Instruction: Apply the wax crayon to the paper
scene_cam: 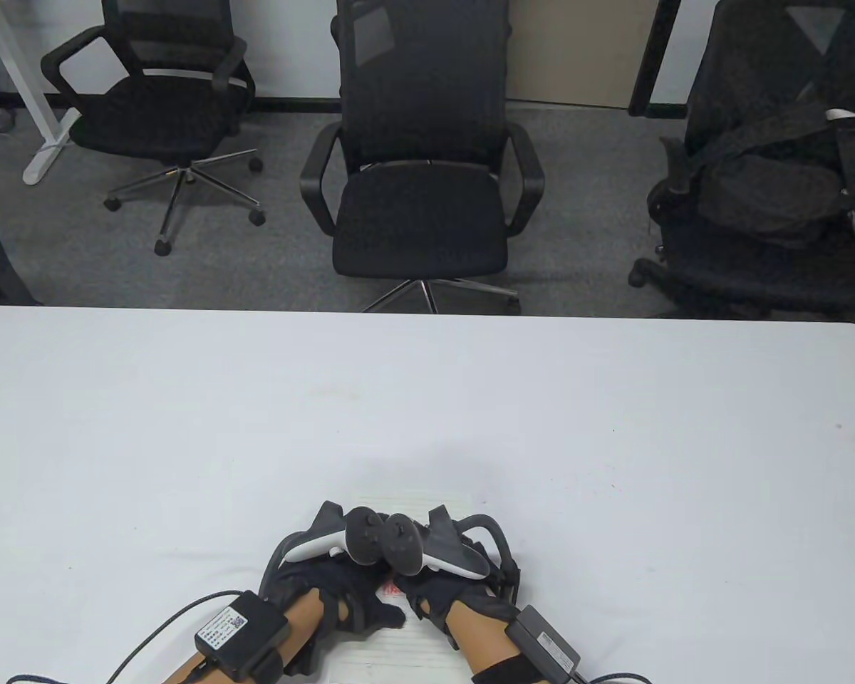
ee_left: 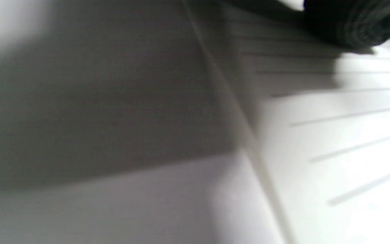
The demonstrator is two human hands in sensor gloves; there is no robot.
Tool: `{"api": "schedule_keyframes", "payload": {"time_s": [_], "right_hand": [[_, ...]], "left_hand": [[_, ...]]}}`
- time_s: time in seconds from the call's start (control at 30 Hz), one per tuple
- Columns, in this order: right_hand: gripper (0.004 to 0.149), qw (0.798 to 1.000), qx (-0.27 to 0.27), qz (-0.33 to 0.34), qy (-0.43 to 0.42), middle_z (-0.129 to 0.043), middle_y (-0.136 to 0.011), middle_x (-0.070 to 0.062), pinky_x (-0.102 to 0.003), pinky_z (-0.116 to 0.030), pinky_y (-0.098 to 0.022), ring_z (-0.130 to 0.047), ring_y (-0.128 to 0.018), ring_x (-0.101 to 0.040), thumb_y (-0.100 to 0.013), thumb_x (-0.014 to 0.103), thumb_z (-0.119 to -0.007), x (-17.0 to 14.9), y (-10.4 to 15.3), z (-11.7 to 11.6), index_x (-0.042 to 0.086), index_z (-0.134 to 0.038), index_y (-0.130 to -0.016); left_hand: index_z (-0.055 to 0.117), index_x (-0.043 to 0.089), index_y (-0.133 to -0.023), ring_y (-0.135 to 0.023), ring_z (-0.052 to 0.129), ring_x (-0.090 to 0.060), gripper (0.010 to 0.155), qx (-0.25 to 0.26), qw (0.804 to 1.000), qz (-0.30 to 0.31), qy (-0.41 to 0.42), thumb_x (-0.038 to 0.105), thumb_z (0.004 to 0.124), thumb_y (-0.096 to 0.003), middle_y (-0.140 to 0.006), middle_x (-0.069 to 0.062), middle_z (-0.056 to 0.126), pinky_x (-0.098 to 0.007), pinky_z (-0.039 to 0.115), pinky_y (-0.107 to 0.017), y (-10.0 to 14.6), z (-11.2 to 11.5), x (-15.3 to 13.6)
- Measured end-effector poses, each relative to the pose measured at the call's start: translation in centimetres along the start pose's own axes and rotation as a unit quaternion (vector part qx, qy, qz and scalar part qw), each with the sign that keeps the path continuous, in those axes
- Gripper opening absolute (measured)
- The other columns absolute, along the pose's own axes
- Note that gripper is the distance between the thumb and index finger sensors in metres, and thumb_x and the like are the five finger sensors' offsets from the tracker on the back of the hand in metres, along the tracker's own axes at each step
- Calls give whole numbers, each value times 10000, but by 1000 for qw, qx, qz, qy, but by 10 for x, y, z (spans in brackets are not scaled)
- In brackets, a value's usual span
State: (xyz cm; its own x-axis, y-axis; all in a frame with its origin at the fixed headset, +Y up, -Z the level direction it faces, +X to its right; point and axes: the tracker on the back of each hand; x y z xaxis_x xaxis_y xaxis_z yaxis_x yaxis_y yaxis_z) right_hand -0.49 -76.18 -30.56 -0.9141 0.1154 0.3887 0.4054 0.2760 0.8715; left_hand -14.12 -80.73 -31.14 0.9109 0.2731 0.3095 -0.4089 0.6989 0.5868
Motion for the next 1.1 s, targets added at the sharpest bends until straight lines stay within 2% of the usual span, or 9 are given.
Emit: {"api": "schedule_keyframes", "payload": {"time_s": [0.1,0.27,0.43,0.6,0.67,0.83,1.0,1.07,1.1], "right_hand": [[396,999,50,-11,-12,-1008,-555,-68,-462,-872,-395,-1027,-356,-197,-388,392,-850,0,0,0,213,-868,-741],[395,999,-36,-10,-8,-1013,-543,-63,-452,-881,-378,-1030,-339,-192,-377,396,-851,-2,2,-1,221,-879,-731],[397,999,44,-12,-18,-1008,-550,-68,-458,-876,-391,-1029,-350,-192,-387,393,-848,-1,0,0,211,-870,-739],[397,999,-32,-5,-33,-1015,-539,-69,-453,-882,-376,-1031,-335,-194,-377,391,-855,-2,2,-3,214,-882,-731],[396,999,-31,-4,-28,-1013,-542,-66,-452,-882,-378,-1031,-338,-192,-378,393,-853,-1,2,-2,218,-880,-732],[395,999,37,-9,-24,-1010,-545,-70,-456,-878,-389,-1029,-344,-193,-386,392,-851,1,0,0,210,-874,-737],[396,998,-65,-20,-15,-1012,-540,-63,-447,-885,-374,-1030,-334,-186,-376,396,-851,-2,1,-2,217,-878,-729],[392,995,-89,-27,-22,-1012,-535,-66,-448,-885,-369,-1027,-327,-189,-374,394,-852,-4,1,-3,217,-880,-724],[392,997,-74,-18,-24,-1010,-532,-71,-449,-884,-368,-1026,-325,-189,-375,391,-852,-4,0,-2,214,-878,-723]], "left_hand": [[-33,504,-1009,-1016,-181,-148,1045,0,1000,0,0,800,736,-366,-1028,201,-179,-593,-15,-704,0,0,0],[-31,504,-1010,-1017,-179,-150,1045,0,1000,-1,-1,799,738,-366,-1028,201,-178,-594,-13,-705,0,0,0],[-32,505,-1009,-1018,-179,-147,1044,0,1000,-1,-1,801,736,-366,-1028,203,-177,-592,-14,-706,0,0,0],[-33,505,-1009,-1017,-180,-148,1043,0,1000,-1,-1,801,735,-367,-1028,202,-178,-593,-13,-706,0,0,0],[-31,504,-1010,-1017,-179,-149,1043,0,1000,-1,-1,800,735,-367,-1028,201,-178,-593,-13,-706,0,0,0],[-32,506,-1009,-1017,-179,-148,1043,0,1000,-1,-1,802,735,-366,-1028,203,-177,-593,-14,-706,0,0,0],[-32,507,-1008,-1017,-179,-147,1043,0,1000,-1,-1,801,735,-366,-1027,203,-178,-593,-14,-705,0,0,-1],[-30,508,-1008,-1017,-179,-147,1042,0,1000,-1,-1,801,736,-365,-1027,203,-179,-593,-14,-706,0,0,-1],[-30,509,-1008,-1017,-178,-146,1042,0,1000,-2,-1,801,736,-364,-1027,204,-177,-592,-13,-706,0,0,0]]}}
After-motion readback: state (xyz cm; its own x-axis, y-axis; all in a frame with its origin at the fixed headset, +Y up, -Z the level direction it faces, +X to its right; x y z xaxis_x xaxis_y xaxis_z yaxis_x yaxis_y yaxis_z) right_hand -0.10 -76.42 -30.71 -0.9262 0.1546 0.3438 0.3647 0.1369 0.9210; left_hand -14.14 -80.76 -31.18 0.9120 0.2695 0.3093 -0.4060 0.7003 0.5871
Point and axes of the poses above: the tracker on the back of each hand, its own x axis roughly to the thumb side, its own y axis roughly from the fingertips to the wrist, z = x × y
